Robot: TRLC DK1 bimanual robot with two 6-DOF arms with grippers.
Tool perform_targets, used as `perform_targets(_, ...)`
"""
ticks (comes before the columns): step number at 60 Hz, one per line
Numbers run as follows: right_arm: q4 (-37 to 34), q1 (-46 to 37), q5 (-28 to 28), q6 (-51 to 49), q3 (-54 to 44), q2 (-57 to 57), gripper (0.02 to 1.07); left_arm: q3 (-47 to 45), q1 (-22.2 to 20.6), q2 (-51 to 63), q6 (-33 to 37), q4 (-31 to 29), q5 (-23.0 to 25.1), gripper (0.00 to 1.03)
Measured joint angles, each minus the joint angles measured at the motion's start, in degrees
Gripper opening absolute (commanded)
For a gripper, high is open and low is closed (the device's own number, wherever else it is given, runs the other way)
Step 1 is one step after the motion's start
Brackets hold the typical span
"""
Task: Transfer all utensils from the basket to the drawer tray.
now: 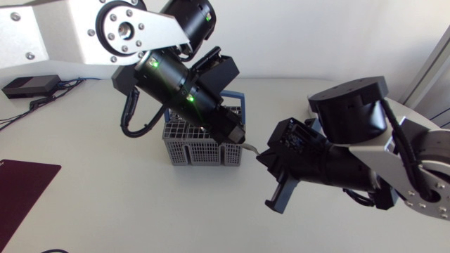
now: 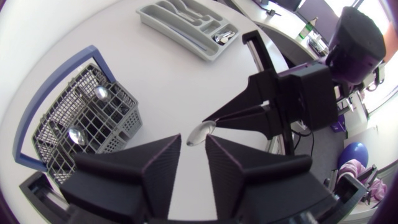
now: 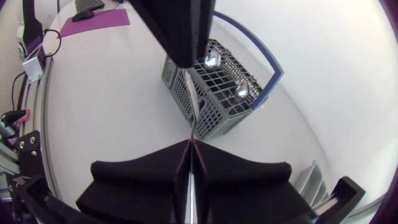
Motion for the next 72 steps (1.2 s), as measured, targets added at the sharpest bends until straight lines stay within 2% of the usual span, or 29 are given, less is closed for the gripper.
perform_targets(5, -0.9, 0.0, -1.0, 0.0, -0.6, -0.3, 0.08, 0.3, 0.3, -0.7, 0.0, 2.4, 0.0, 0.87)
perform_targets(16, -2.8, -4.4, -5.1, -1.9, -2.9, -2.1, 0.08, 0.2, 3.0, -4.3, -0.2, 8.4, 0.0, 0.88)
perform_targets(29, -4.1, -20.2, -13.1, -8.8, -5.0, -3.9, 0.08, -1.6, 7.5, -7.3, 2.4, 12.6, -3.5, 0.89)
perform_targets(40, -5.4, -35.6, -20.3, -18.6, -6.0, -3.6, 0.08, -6.8, 7.8, -7.3, 6.8, 15.8, -7.6, 0.89)
perform_targets(53, -8.7, -53.0, -27.2, -33.1, -4.8, 3.4, 0.08, -9.9, 9.0, -7.3, 8.1, 18.3, -8.5, 0.89)
perform_targets(72, -11.2, -69.7, -30.1, -53.0, 4.2, 18.3, 0.08, -13.6, 9.4, -7.6, 8.3, 21.9, -9.6, 0.89)
